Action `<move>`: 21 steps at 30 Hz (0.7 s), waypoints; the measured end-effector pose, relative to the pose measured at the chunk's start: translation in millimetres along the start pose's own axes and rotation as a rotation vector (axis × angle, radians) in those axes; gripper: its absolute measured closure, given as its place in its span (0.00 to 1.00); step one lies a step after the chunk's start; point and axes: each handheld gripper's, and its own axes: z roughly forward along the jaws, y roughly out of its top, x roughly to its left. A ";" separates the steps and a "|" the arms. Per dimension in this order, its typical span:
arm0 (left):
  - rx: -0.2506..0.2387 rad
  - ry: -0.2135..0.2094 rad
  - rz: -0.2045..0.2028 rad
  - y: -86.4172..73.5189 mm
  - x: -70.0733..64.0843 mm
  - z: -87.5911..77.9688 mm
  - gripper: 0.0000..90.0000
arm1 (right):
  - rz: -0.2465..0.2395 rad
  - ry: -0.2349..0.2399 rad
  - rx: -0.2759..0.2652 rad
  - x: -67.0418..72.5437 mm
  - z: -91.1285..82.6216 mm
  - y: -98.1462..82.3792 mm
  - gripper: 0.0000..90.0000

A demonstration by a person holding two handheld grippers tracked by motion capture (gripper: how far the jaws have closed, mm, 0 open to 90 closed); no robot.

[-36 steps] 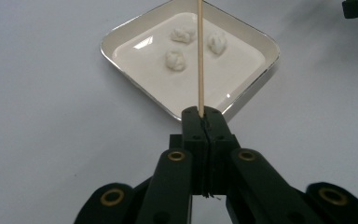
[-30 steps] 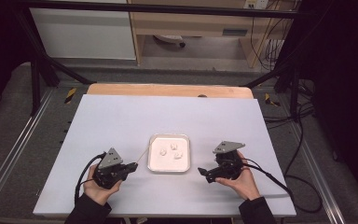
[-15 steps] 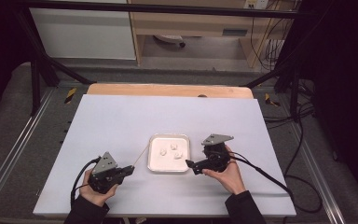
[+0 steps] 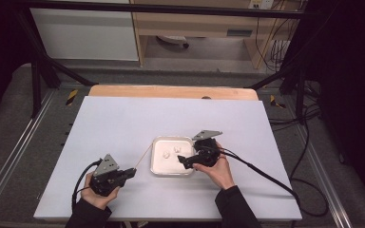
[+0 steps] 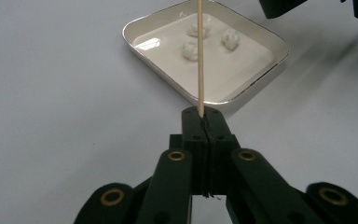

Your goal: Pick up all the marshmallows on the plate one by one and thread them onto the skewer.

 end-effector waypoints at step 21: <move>0.012 -0.007 0.006 -0.2 -1.5 3.9 0.99 | -0.061 0.019 0.047 5.5 29.9 -12.4 0.49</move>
